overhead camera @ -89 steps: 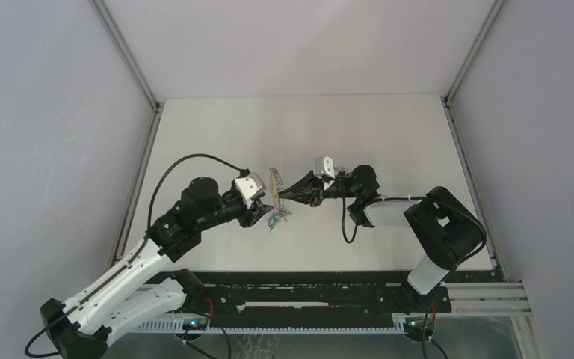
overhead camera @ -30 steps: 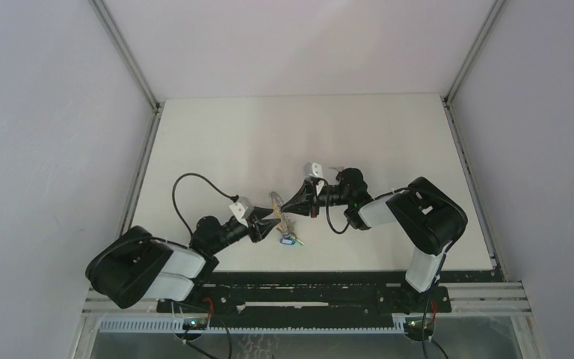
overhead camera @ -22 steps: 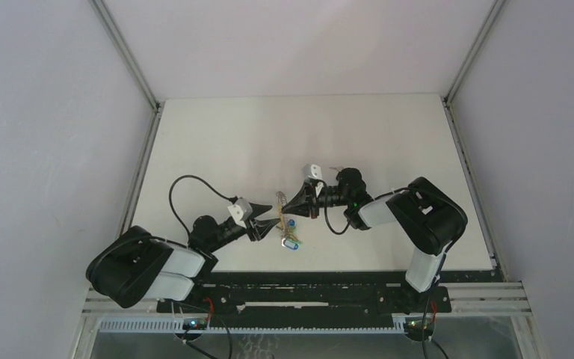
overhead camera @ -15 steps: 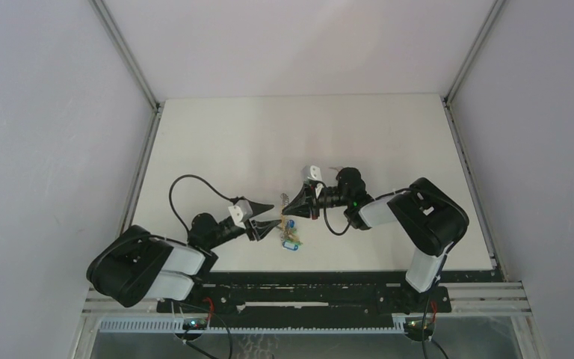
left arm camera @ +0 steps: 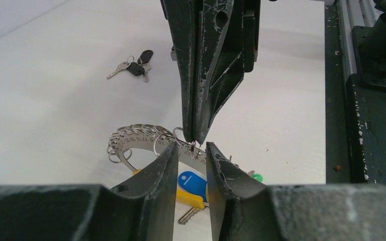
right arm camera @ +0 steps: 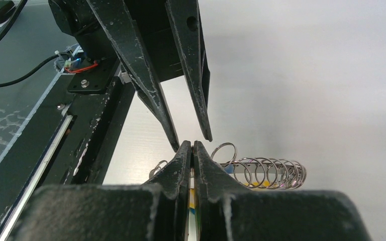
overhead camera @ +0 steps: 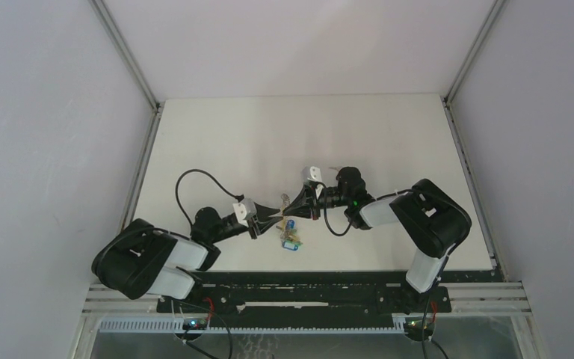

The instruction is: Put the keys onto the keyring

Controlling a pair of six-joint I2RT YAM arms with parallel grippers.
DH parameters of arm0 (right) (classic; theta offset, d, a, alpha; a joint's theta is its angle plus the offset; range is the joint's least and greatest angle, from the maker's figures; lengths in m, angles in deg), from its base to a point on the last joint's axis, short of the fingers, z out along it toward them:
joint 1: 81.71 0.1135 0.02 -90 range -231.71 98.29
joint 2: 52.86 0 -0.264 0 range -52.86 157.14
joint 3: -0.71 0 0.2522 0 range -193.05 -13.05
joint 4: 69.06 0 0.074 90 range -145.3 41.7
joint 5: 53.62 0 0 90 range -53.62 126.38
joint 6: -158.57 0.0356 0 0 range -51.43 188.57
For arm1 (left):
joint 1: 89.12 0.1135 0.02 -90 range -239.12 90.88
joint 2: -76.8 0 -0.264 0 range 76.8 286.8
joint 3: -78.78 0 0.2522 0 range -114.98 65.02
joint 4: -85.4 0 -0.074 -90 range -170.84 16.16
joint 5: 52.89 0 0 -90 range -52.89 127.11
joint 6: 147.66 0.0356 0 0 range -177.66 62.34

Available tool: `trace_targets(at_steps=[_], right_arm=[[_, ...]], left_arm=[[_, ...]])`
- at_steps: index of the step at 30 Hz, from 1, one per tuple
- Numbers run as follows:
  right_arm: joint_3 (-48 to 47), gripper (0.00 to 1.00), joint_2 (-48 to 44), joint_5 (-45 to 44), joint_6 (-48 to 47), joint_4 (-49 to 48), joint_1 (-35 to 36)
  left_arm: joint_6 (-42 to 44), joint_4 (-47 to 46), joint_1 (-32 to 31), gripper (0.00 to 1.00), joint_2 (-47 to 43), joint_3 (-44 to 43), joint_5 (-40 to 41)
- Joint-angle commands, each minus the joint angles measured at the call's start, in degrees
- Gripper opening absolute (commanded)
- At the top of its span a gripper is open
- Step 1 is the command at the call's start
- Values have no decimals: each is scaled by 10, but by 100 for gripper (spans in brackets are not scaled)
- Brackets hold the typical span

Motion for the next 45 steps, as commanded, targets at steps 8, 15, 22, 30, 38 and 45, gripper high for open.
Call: trace_targets(at_steps=[8,15,22,30,38,45], right_arm=[[-1,0,-38,8,-16,-2,-1],[-1,0,-39,9,-19,0,0],[-1,0,-40,10,-21,0,2],[-1,0,-42,11,-21,0,4],[-1,0,-47,13,-21,3,4],[-1,0,-49,12,-22,3,5]], left_arm=[[31,74,4,28,-30,-36,5],[29,89,4,27,-38,-43,-13],[0,47,4,25,-14,-51,-39],[-8,40,4,20,0,-57,-51],[-6,59,4,18,2,-64,-56],[-15,65,4,6,2,-72,-63]])
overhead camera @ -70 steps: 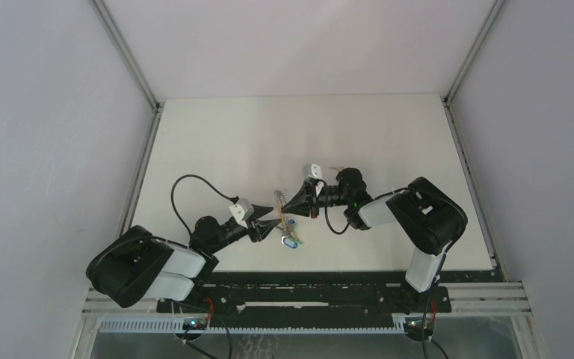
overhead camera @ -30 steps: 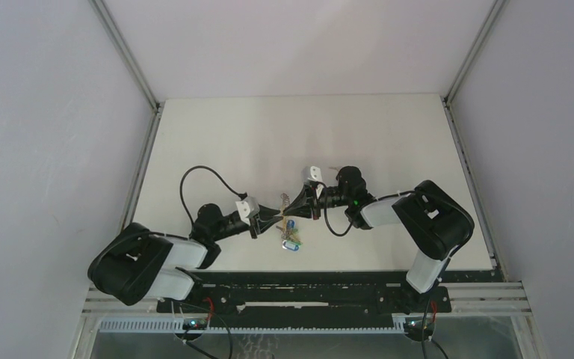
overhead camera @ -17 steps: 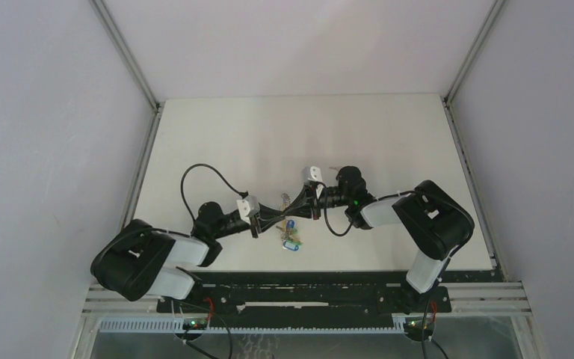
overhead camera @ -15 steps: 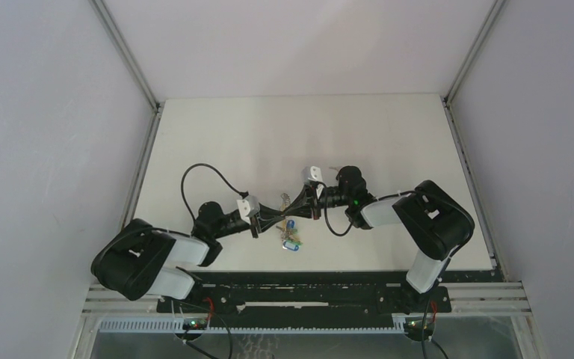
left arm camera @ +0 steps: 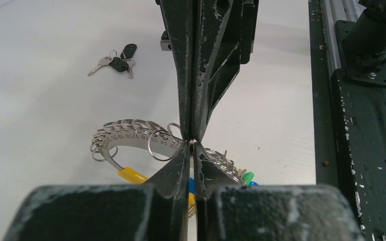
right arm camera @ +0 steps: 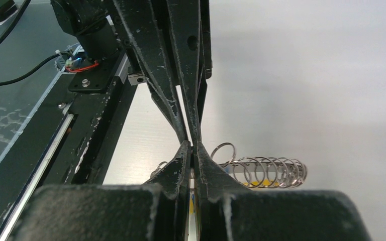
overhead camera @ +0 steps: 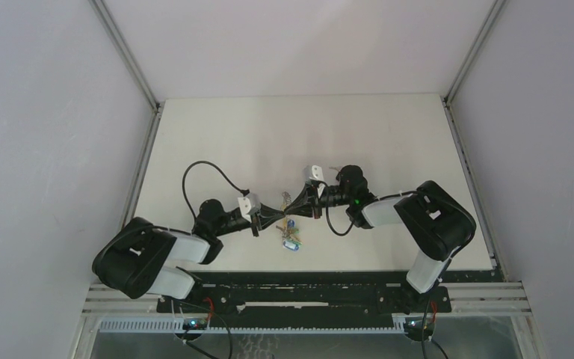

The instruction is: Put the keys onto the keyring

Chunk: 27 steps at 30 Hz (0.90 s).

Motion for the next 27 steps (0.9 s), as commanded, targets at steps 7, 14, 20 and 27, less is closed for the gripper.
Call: trace_targets(at_steps=[7,14,20,27], right_arm=[[1,7,-51,-13,8,-1,-7],[18,22,-102,-34,52,23,-26],[27,21,-116,-34,67,65,-24],[36,21,-105,-28,52,62,-17]], left_arm=[[-16,19,2,0,-45,-20,13],[-64,-34,1,0,-53,3,34],[-111,-131,-4,0,-9,9,31],[-104,-131,-6,0,-30,16,43]])
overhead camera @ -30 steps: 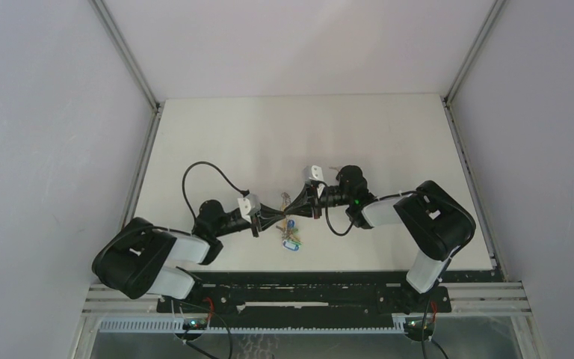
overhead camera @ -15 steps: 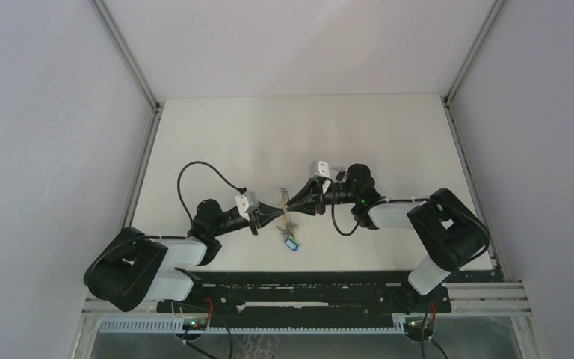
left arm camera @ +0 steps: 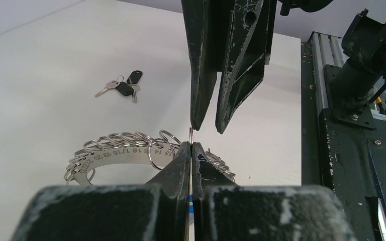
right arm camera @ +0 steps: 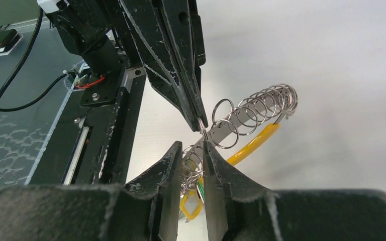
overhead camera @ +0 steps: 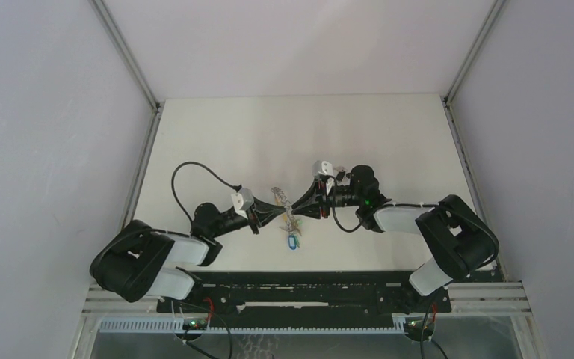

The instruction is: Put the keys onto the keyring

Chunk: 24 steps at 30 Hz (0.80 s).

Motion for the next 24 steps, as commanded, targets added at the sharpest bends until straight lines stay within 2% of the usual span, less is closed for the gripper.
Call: trace_targets(at_steps=[1,12,24], right_arm=[[0,21,-4,2,-3,-9,6],[-5,22,33,7,-21,-64,13],[-23,14,53,23,-22,-65,22]], left_arm=[[-9,-58,-3,0,-18,10,10],[-7,-58,-11,0,-23,8,-3],[-7,-58,-16,0,-17,6,-3]])
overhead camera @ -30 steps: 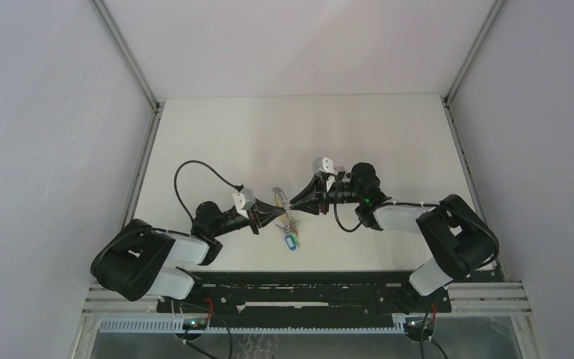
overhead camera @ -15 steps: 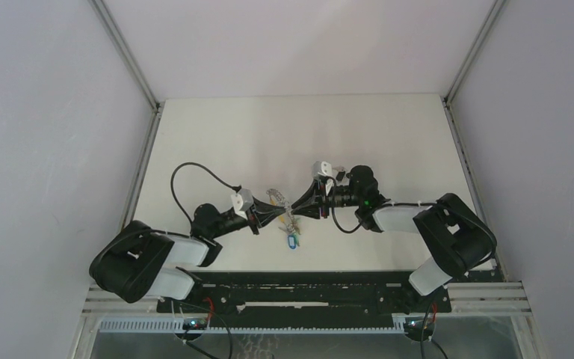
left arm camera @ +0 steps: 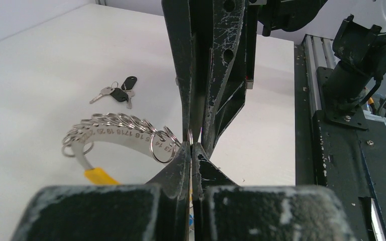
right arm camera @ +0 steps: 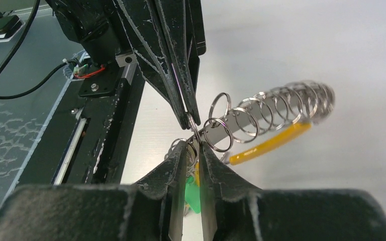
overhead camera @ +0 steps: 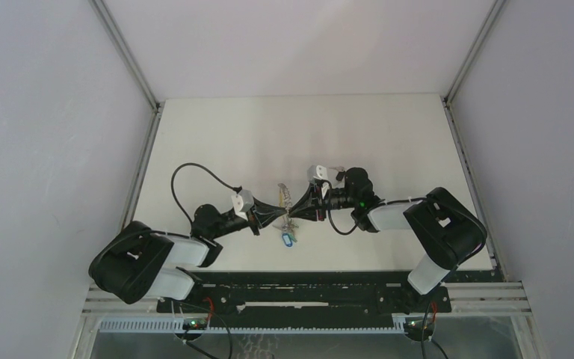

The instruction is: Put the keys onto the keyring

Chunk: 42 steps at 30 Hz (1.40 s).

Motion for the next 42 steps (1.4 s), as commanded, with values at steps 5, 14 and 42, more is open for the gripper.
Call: trace_targets(at_steps=[5,14,42], right_arm=[[-19,12,-4,14,-6,-28,2],[-19,12,-20,23,-8,-13,-3],[-2,17,-48,39,-34,-12,-16]], left_arm=[[-1,-44,-5,0,-6,1,-9],[0,-44,-4,0,10,-5,-25],[6,-44,5,0,14,-3,-31]])
